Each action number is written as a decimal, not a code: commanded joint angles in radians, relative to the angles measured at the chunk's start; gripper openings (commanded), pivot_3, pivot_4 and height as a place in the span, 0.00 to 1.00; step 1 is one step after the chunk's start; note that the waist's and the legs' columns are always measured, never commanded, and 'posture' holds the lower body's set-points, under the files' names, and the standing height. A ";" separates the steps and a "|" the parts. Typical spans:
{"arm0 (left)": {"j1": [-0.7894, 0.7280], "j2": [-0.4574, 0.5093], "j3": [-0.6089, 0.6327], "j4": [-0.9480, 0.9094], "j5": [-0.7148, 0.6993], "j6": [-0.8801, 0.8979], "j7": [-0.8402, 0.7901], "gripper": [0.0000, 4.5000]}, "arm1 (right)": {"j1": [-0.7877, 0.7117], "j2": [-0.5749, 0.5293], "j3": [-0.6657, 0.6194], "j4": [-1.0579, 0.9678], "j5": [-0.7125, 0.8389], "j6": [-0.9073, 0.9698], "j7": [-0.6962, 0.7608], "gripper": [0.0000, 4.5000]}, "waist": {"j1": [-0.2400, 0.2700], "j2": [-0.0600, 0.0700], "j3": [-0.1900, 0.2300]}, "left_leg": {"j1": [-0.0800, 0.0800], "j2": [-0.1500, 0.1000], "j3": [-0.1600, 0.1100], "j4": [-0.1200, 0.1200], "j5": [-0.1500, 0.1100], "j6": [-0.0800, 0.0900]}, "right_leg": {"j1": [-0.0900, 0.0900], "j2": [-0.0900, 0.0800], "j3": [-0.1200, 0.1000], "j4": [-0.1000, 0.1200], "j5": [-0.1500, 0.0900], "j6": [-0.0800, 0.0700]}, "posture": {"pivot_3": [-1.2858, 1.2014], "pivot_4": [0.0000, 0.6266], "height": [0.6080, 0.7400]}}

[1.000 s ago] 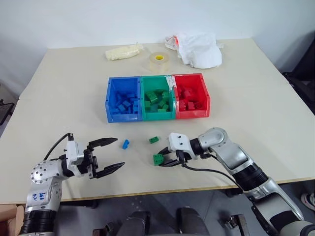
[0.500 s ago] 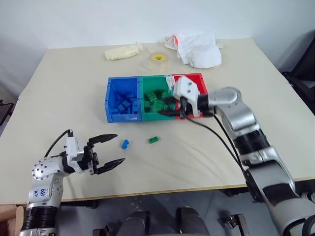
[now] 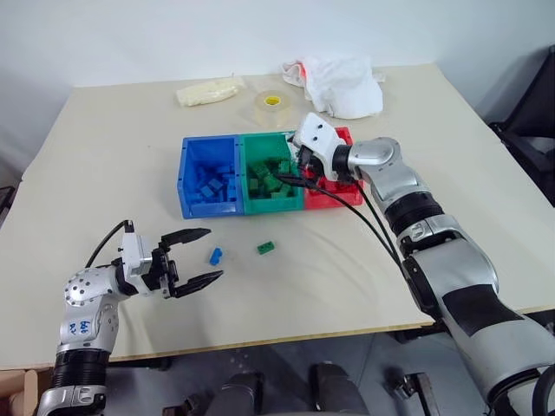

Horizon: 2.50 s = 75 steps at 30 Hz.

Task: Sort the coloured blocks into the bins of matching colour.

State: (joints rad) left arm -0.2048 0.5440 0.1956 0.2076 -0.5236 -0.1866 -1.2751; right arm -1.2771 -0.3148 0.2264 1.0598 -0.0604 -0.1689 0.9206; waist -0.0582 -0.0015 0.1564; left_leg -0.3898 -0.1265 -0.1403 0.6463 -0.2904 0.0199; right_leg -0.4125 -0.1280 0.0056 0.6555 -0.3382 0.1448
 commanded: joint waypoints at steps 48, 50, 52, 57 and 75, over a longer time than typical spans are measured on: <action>0.270 0.023 0.098 -0.283 -0.043 0.026 0.113 1.00 | 0.354 0.062 0.146 -0.352 0.073 0.127 0.302 0.87 | 0.028 0.002 0.001 | 0.001 0.001 0.004 0.002 -0.002 0.001 | 0.002 0.000 0.000 -0.008 0.000 0.000 | 0.52 0.24 1.00; 0.276 0.025 0.099 -0.287 -0.045 0.025 0.115 1.00 | 0.343 0.072 0.141 -0.324 0.064 0.112 0.294 0.72 | 0.028 0.002 0.001 | 0.001 0.001 0.004 0.002 -0.002 0.001 | 0.002 0.000 0.000 -0.008 0.000 0.000 | 0.52 0.24 1.00; 0.279 0.027 0.100 -0.286 -0.047 0.025 0.116 1.00 | 0.343 0.071 0.134 -0.329 0.068 0.107 0.303 0.56 | 0.028 0.002 0.001 | 0.001 0.001 0.004 0.002 -0.002 0.001 | 0.002 0.000 0.000 -0.008 0.000 0.000 | 0.52 0.24 1.00; 0.267 0.028 0.096 -0.273 -0.046 0.026 0.117 1.00 | 0.352 0.046 0.118 -0.374 0.078 0.111 0.319 0.18 | 0.028 0.002 0.001 | 0.001 0.002 0.004 0.002 -0.002 0.000 | 0.002 0.001 0.000 -0.008 0.000 0.000 | 0.52 0.24 1.00; 0.159 0.017 0.052 -0.181 -0.016 0.018 0.118 1.00 | -0.021 0.065 -0.084 -0.051 0.059 0.143 -0.034 0.32 | 0.023 0.003 0.002 | 0.002 0.002 0.004 0.001 -0.003 0.000 | 0.000 0.000 0.001 -0.002 0.000 -0.001 | 0.52 0.24 1.00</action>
State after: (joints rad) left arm -0.0363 0.5629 0.2484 0.0260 -0.5419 -0.1614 -1.1580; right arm -1.2843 -0.2605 0.1492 0.9672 0.0094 0.0058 0.9057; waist -0.0352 0.0018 0.1584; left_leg -0.3880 -0.1248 -0.1363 0.6466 -0.2931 0.0195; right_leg -0.4120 -0.1279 0.0065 0.6540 -0.3383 0.1442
